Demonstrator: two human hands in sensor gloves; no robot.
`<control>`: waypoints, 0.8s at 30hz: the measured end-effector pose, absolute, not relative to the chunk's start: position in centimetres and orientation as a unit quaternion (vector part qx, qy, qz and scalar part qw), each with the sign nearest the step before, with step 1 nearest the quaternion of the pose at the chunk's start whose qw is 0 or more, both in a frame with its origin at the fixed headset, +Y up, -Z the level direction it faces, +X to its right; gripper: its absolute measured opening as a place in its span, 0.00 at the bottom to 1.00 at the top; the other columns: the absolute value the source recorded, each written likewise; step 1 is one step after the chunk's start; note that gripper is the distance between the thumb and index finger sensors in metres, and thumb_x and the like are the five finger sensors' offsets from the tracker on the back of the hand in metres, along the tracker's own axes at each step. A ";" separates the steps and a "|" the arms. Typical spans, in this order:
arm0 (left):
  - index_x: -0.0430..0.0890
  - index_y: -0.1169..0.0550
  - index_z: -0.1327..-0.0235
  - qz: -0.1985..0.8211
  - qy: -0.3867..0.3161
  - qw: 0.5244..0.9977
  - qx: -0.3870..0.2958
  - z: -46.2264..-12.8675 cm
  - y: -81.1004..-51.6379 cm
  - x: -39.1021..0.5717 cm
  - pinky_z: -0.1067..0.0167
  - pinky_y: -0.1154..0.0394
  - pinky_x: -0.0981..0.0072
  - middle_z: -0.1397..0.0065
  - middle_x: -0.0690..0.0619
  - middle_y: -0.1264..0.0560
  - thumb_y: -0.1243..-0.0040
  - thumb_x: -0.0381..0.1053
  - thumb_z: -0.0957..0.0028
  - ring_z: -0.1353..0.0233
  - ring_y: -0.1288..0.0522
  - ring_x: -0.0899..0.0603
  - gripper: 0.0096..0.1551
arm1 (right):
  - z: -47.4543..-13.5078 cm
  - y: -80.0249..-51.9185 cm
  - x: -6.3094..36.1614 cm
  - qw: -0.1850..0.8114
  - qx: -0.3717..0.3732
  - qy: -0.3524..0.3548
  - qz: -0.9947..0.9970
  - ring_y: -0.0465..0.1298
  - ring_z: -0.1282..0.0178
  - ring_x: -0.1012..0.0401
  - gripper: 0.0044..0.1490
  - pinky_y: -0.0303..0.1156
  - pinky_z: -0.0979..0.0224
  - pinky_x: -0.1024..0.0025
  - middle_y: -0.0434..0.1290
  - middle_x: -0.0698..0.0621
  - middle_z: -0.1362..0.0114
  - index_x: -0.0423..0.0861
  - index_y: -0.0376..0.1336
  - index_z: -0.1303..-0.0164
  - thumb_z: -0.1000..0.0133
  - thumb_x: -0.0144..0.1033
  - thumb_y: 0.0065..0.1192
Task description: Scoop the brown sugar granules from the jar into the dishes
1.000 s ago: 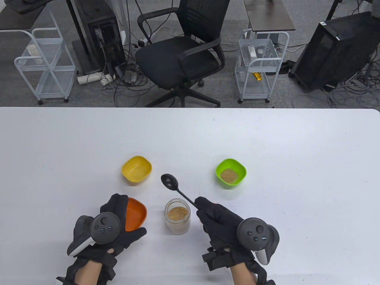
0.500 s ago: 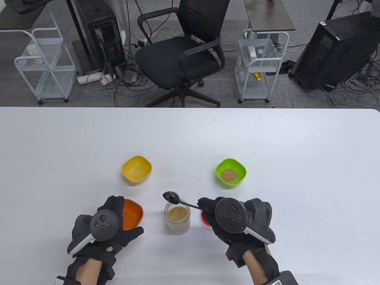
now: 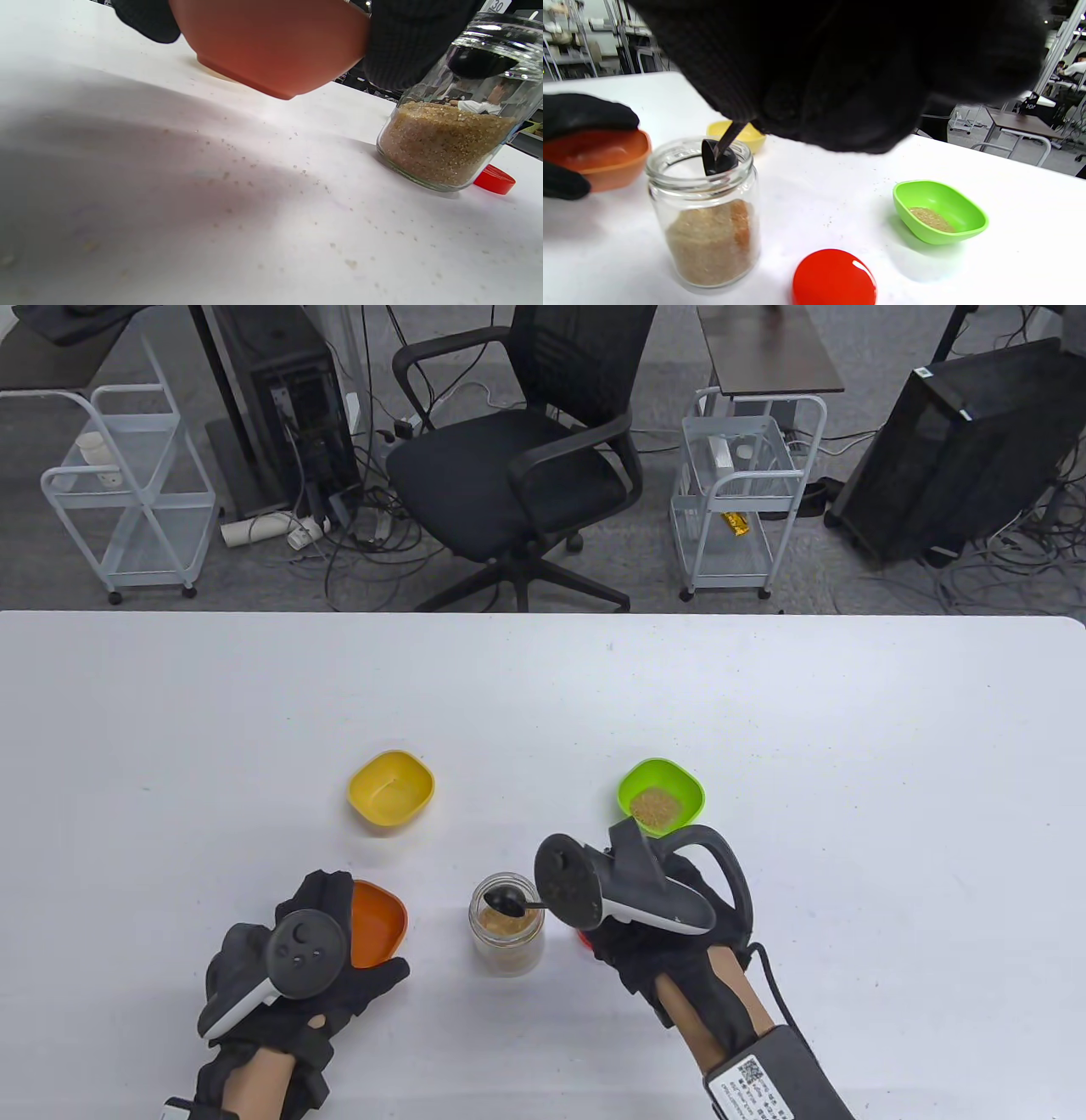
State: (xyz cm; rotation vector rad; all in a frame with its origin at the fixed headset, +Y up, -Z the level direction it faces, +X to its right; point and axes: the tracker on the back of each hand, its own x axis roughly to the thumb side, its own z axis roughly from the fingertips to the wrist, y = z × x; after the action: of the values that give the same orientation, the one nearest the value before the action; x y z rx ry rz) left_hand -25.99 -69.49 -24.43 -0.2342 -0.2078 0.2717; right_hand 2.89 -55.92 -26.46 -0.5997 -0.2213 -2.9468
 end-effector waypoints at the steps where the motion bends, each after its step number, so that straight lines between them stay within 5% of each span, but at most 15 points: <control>1: 0.26 0.54 0.15 0.134 -0.102 0.979 -0.117 -24.4 -69.5 -26.0 0.23 0.33 0.33 0.14 0.23 0.56 0.33 0.72 0.44 0.19 0.45 0.20 0.72 | -26.6 -56.0 2.5 0.077 -0.201 -0.074 -0.974 0.87 0.69 0.59 0.24 0.85 0.54 0.60 0.86 0.57 0.54 0.55 0.76 0.39 0.45 0.45 0.73; 15: 0.26 0.55 0.15 0.126 -0.104 0.980 -0.116 -24.2 -69.5 -26.0 0.22 0.35 0.36 0.13 0.23 0.57 0.33 0.71 0.44 0.19 0.46 0.21 0.72 | -26.2 -57.2 -2.7 0.231 -0.243 -0.045 -0.941 0.87 0.69 0.60 0.23 0.85 0.55 0.61 0.86 0.57 0.55 0.56 0.76 0.40 0.46 0.45 0.73; 24: 0.26 0.55 0.15 0.123 -0.104 0.980 -0.120 -24.1 -69.6 -26.0 0.22 0.35 0.36 0.14 0.23 0.57 0.33 0.71 0.44 0.19 0.47 0.21 0.72 | -28.9 -57.6 -1.8 0.135 -0.227 -0.156 -0.952 0.86 0.71 0.61 0.23 0.85 0.56 0.62 0.86 0.57 0.57 0.54 0.76 0.39 0.44 0.45 0.71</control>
State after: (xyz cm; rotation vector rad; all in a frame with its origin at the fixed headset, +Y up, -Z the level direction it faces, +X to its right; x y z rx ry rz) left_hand -26.05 -69.57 -24.10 -0.2415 -0.2087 0.2478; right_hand -1.80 -57.62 -28.92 -0.6583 -0.4524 -2.7576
